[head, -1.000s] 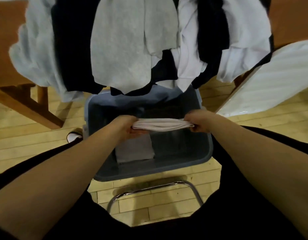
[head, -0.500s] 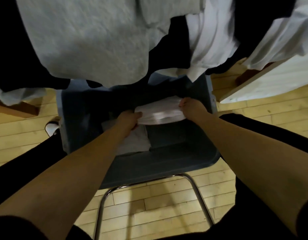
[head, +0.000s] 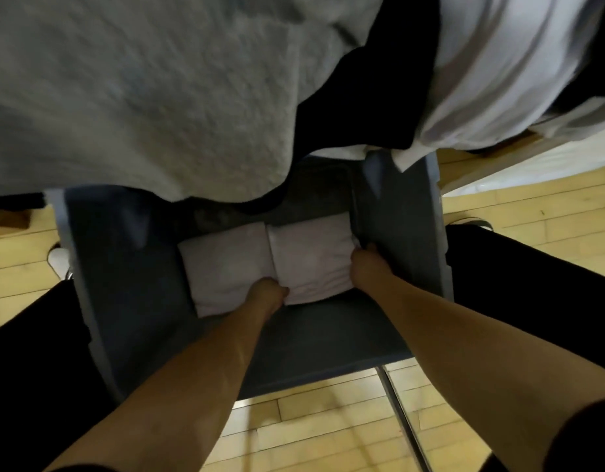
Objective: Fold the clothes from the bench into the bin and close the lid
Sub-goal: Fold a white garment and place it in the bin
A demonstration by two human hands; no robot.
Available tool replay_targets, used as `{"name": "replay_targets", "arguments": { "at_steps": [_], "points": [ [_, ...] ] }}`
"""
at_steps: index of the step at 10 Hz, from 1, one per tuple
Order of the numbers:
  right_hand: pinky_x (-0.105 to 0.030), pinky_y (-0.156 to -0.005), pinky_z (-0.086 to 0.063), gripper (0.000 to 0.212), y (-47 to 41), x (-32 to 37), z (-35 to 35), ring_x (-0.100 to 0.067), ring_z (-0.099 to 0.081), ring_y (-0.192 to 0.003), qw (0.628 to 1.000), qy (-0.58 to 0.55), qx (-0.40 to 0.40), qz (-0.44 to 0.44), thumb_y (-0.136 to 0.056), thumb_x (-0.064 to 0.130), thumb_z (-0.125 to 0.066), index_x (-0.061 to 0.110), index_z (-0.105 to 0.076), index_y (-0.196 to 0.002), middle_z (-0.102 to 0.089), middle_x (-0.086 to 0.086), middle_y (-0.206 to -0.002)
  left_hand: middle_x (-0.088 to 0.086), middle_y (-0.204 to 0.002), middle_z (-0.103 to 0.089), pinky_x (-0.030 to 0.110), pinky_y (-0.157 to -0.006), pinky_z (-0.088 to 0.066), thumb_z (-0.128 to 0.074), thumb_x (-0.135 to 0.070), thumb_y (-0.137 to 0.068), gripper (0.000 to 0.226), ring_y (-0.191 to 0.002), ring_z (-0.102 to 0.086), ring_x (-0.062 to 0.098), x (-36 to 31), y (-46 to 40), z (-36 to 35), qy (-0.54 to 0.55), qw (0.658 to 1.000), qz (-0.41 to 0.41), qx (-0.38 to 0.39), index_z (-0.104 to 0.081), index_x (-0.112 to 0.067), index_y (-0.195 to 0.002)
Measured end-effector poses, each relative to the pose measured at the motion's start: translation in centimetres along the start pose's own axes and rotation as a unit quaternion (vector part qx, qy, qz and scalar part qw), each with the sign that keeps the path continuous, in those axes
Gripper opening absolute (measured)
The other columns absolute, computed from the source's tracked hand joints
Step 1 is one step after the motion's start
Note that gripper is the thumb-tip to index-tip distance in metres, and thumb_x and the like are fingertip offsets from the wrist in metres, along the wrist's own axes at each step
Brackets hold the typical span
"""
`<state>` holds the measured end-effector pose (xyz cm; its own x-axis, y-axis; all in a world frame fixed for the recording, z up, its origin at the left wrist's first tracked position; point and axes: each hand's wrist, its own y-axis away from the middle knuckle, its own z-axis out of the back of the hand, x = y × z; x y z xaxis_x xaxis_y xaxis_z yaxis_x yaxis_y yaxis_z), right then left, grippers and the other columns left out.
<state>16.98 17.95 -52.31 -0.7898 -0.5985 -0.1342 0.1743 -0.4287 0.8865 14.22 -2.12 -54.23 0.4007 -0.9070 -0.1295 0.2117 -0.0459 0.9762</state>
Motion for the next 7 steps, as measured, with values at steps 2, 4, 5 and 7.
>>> {"name": "replay_targets", "arguments": {
  "at_steps": [2, 4, 5, 7],
  "points": [
    [-0.040, -0.107, -0.043, 0.035, 0.9, 0.1, -0.4, -0.032, -0.050, -0.128, 0.968, 0.234, 0.070, 0.061, -0.105, 0.017, -0.037, 0.004, -0.053, -0.134, -0.049, -0.017, -0.142, 0.021, -0.139, -0.053, 0.032, -0.101, -0.040, -0.050, -0.021, -0.102, 0.040, -0.126, -0.052, 0.034, 0.4, 0.3, 0.4, -0.044, 0.999, 0.025, -0.017, -0.054, 0.004, -0.132],
    [-0.039, -0.115, -0.025, 0.045, 5.5, 1.9, 2.5, -0.034, -0.035, -0.139, 0.983, 0.130, 0.105, 0.080, -0.108, 0.022, -0.030, 0.002, -0.035, -0.149, -0.033, -0.018, -0.155, 0.019, -0.125, -0.059, 0.034, -0.101, -0.042, -0.048, -0.020, -0.104, 0.032, -0.109, -0.056, 0.031, -0.8, 4.8, 3.5, 0.026, 0.998, -0.039, -0.041, -0.059, 0.002, -0.123],
    [-0.035, -0.112, -0.029, 0.045, 9.7, 2.2, 4.4, -0.032, -0.041, -0.136, 0.979, 0.102, 0.070, 0.161, -0.107, 0.023, -0.037, 0.004, -0.042, -0.146, -0.041, -0.017, -0.151, 0.009, -0.093, -0.057, 0.021, -0.068, -0.052, -0.049, -0.018, -0.104, 0.017, -0.076, -0.052, 0.018, -1.7, 8.7, 4.9, 0.085, 0.994, -0.065, -0.035, -0.061, -0.007, -0.100],
    [-0.031, -0.086, -0.040, 0.033, 19.8, 1.2, 8.4, -0.025, -0.052, -0.098, 0.953, 0.103, -0.013, 0.283, -0.101, 0.023, -0.045, 0.007, -0.062, -0.125, -0.060, -0.013, -0.115, 0.010, -0.108, -0.063, 0.025, -0.060, -0.047, -0.052, -0.022, -0.100, 0.034, -0.076, -0.057, 0.019, -3.9, 18.6, 6.4, 0.060, 0.986, -0.132, -0.084, -0.056, -0.004, -0.128]
  ]
}}
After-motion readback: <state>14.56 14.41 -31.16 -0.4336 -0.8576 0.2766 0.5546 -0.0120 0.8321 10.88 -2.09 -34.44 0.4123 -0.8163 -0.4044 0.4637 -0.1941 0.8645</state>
